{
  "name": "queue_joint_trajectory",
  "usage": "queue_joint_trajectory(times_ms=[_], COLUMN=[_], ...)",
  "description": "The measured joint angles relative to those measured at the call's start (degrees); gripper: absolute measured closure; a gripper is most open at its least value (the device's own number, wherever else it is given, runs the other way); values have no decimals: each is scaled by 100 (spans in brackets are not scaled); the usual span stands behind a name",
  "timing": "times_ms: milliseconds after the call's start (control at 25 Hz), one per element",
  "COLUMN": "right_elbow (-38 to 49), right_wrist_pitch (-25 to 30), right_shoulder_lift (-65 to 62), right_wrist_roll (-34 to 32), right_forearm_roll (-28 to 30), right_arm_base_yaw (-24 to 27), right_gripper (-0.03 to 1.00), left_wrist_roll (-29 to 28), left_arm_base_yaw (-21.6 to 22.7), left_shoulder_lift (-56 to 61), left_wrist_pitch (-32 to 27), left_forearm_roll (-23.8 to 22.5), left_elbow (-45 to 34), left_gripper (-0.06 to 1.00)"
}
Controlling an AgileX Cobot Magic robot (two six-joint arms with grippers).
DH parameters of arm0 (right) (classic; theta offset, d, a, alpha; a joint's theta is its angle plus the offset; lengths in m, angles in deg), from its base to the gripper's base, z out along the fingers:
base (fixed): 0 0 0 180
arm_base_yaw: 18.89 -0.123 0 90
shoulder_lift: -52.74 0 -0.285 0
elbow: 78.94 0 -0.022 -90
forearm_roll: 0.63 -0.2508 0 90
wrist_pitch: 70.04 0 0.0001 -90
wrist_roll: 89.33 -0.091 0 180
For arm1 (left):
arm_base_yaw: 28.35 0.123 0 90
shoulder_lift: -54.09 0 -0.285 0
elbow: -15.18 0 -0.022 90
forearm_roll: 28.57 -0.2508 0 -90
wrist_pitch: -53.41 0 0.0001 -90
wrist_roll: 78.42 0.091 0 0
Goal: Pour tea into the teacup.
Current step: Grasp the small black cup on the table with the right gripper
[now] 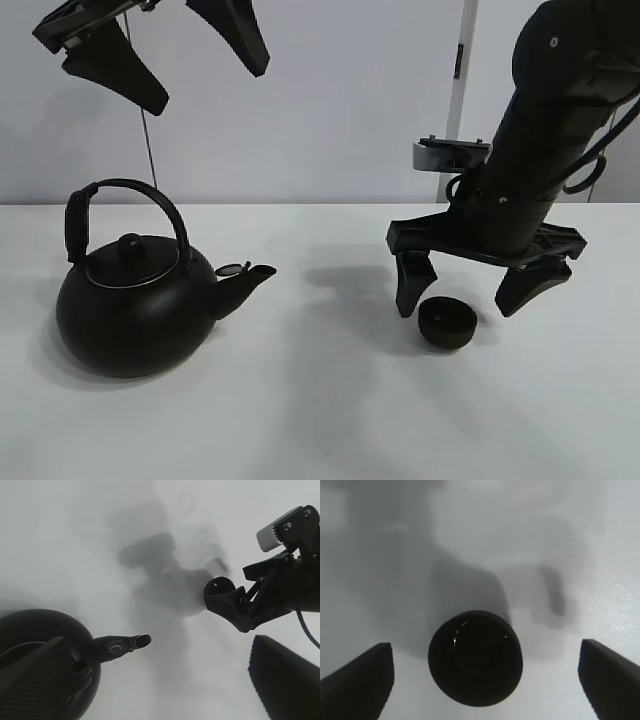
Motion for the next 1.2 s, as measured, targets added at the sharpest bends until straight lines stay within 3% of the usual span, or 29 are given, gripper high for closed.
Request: queue_joint_trajectory(times_ms=[440,720,1200], right_elbow=[4,4,4], right_wrist_pitch=[90,44,82], right_shoulder_lift=[275,275,246], right_wrist_roll=[24,45,84], right_forearm_roll=[-147,-190,-203], right_arm_base_yaw=[0,0,0], right_gripper=[29,56,56], left_wrist_roll=[0,0,0], left_arm_base_yaw=[0,0,0], left_shoulder_lift=[0,0,0], left_wrist_pitch=[21,28,28], left_forearm_roll=[0,0,0], left_elbow=[0,0,0], left_gripper=[25,25,25])
